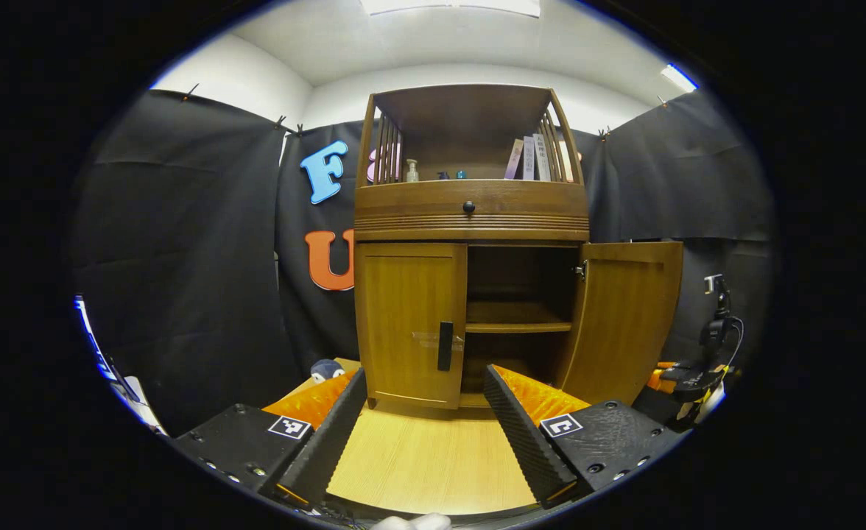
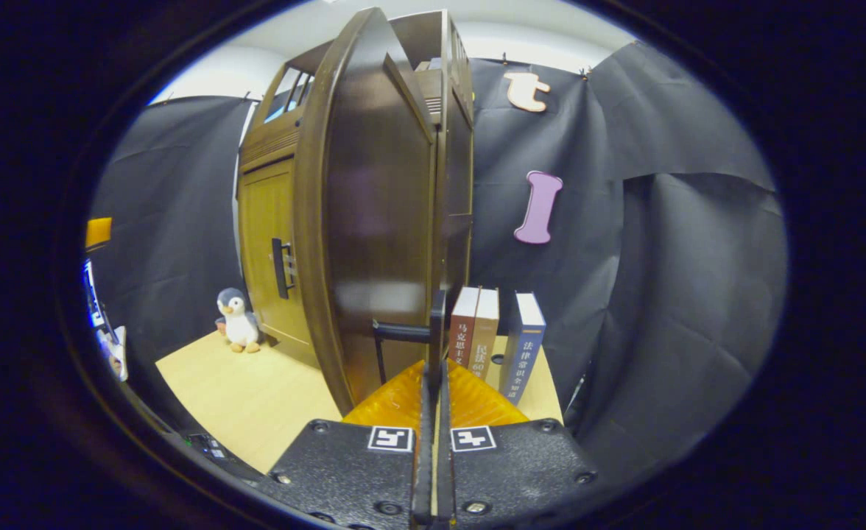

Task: Open the right door of the double-door shoe cabinet with the right hand, and open the left door with the left hand.

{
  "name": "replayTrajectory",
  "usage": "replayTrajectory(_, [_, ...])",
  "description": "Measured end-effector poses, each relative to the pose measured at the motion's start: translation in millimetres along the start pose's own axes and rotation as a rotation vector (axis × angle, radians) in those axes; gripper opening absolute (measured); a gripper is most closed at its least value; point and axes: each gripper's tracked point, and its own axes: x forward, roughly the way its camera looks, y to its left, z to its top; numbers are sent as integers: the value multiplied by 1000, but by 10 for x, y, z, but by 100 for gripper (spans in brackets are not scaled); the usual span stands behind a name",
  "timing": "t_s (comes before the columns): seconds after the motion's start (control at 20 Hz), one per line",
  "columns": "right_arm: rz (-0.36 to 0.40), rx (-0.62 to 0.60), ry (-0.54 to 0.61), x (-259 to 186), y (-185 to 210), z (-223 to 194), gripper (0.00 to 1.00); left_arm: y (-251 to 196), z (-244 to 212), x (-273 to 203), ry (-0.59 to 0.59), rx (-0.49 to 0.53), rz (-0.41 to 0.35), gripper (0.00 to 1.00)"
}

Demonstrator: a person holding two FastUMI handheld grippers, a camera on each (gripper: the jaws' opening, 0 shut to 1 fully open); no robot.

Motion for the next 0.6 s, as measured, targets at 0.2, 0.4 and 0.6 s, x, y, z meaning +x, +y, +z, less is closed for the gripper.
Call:
replayTrajectory(0.2, [-49,17,6,-92,-132,-30,36,3,2,31,-1,8,-8,97])
replayTrajectory(0.4, [-79,11,-15,-288,-151,40,48,95,14,58,-5,8,-19,97])
replayTrajectory(0.6, [-156,31,-54,-545,-225,201,65,189,19,102,-9,12,-36,97])
